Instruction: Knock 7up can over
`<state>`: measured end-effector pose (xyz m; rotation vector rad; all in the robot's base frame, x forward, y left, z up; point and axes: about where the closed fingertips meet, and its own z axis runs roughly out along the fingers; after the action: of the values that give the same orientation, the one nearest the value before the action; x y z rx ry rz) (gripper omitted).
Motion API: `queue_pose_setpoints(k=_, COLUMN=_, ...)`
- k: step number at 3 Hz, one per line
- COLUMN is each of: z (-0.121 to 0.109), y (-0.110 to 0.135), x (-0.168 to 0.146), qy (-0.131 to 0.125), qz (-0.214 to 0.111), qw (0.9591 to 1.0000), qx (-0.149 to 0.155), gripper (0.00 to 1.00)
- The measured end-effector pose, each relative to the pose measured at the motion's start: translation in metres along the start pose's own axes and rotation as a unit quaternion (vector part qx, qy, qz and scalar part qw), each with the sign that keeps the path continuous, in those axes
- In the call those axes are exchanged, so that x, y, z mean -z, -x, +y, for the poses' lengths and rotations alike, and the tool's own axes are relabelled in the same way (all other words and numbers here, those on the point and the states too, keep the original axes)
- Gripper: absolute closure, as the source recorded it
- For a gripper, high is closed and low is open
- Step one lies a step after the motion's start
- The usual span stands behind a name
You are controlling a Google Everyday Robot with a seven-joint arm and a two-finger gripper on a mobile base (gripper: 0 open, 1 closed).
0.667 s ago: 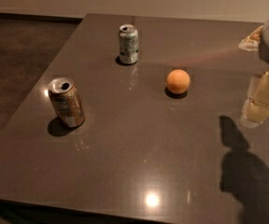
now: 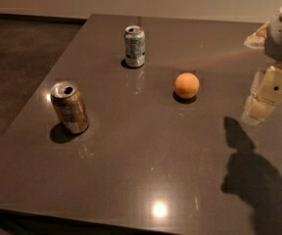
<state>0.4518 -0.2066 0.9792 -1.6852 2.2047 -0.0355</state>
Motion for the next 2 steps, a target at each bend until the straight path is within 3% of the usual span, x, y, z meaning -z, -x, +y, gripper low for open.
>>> queue_pose_setpoints(k=1, z=-0.030, y=0.028, x=-0.017, qy=-0.006, qz=-0.040, qw=0.9988, qx=-0.027, gripper=0.00)
queue_pose_setpoints(k=2, z=-0.070, y=0.061, x=-0.037, qy=-0.033, qz=-0.062, qw=0.9950, qx=-0.071, gripper=0.00)
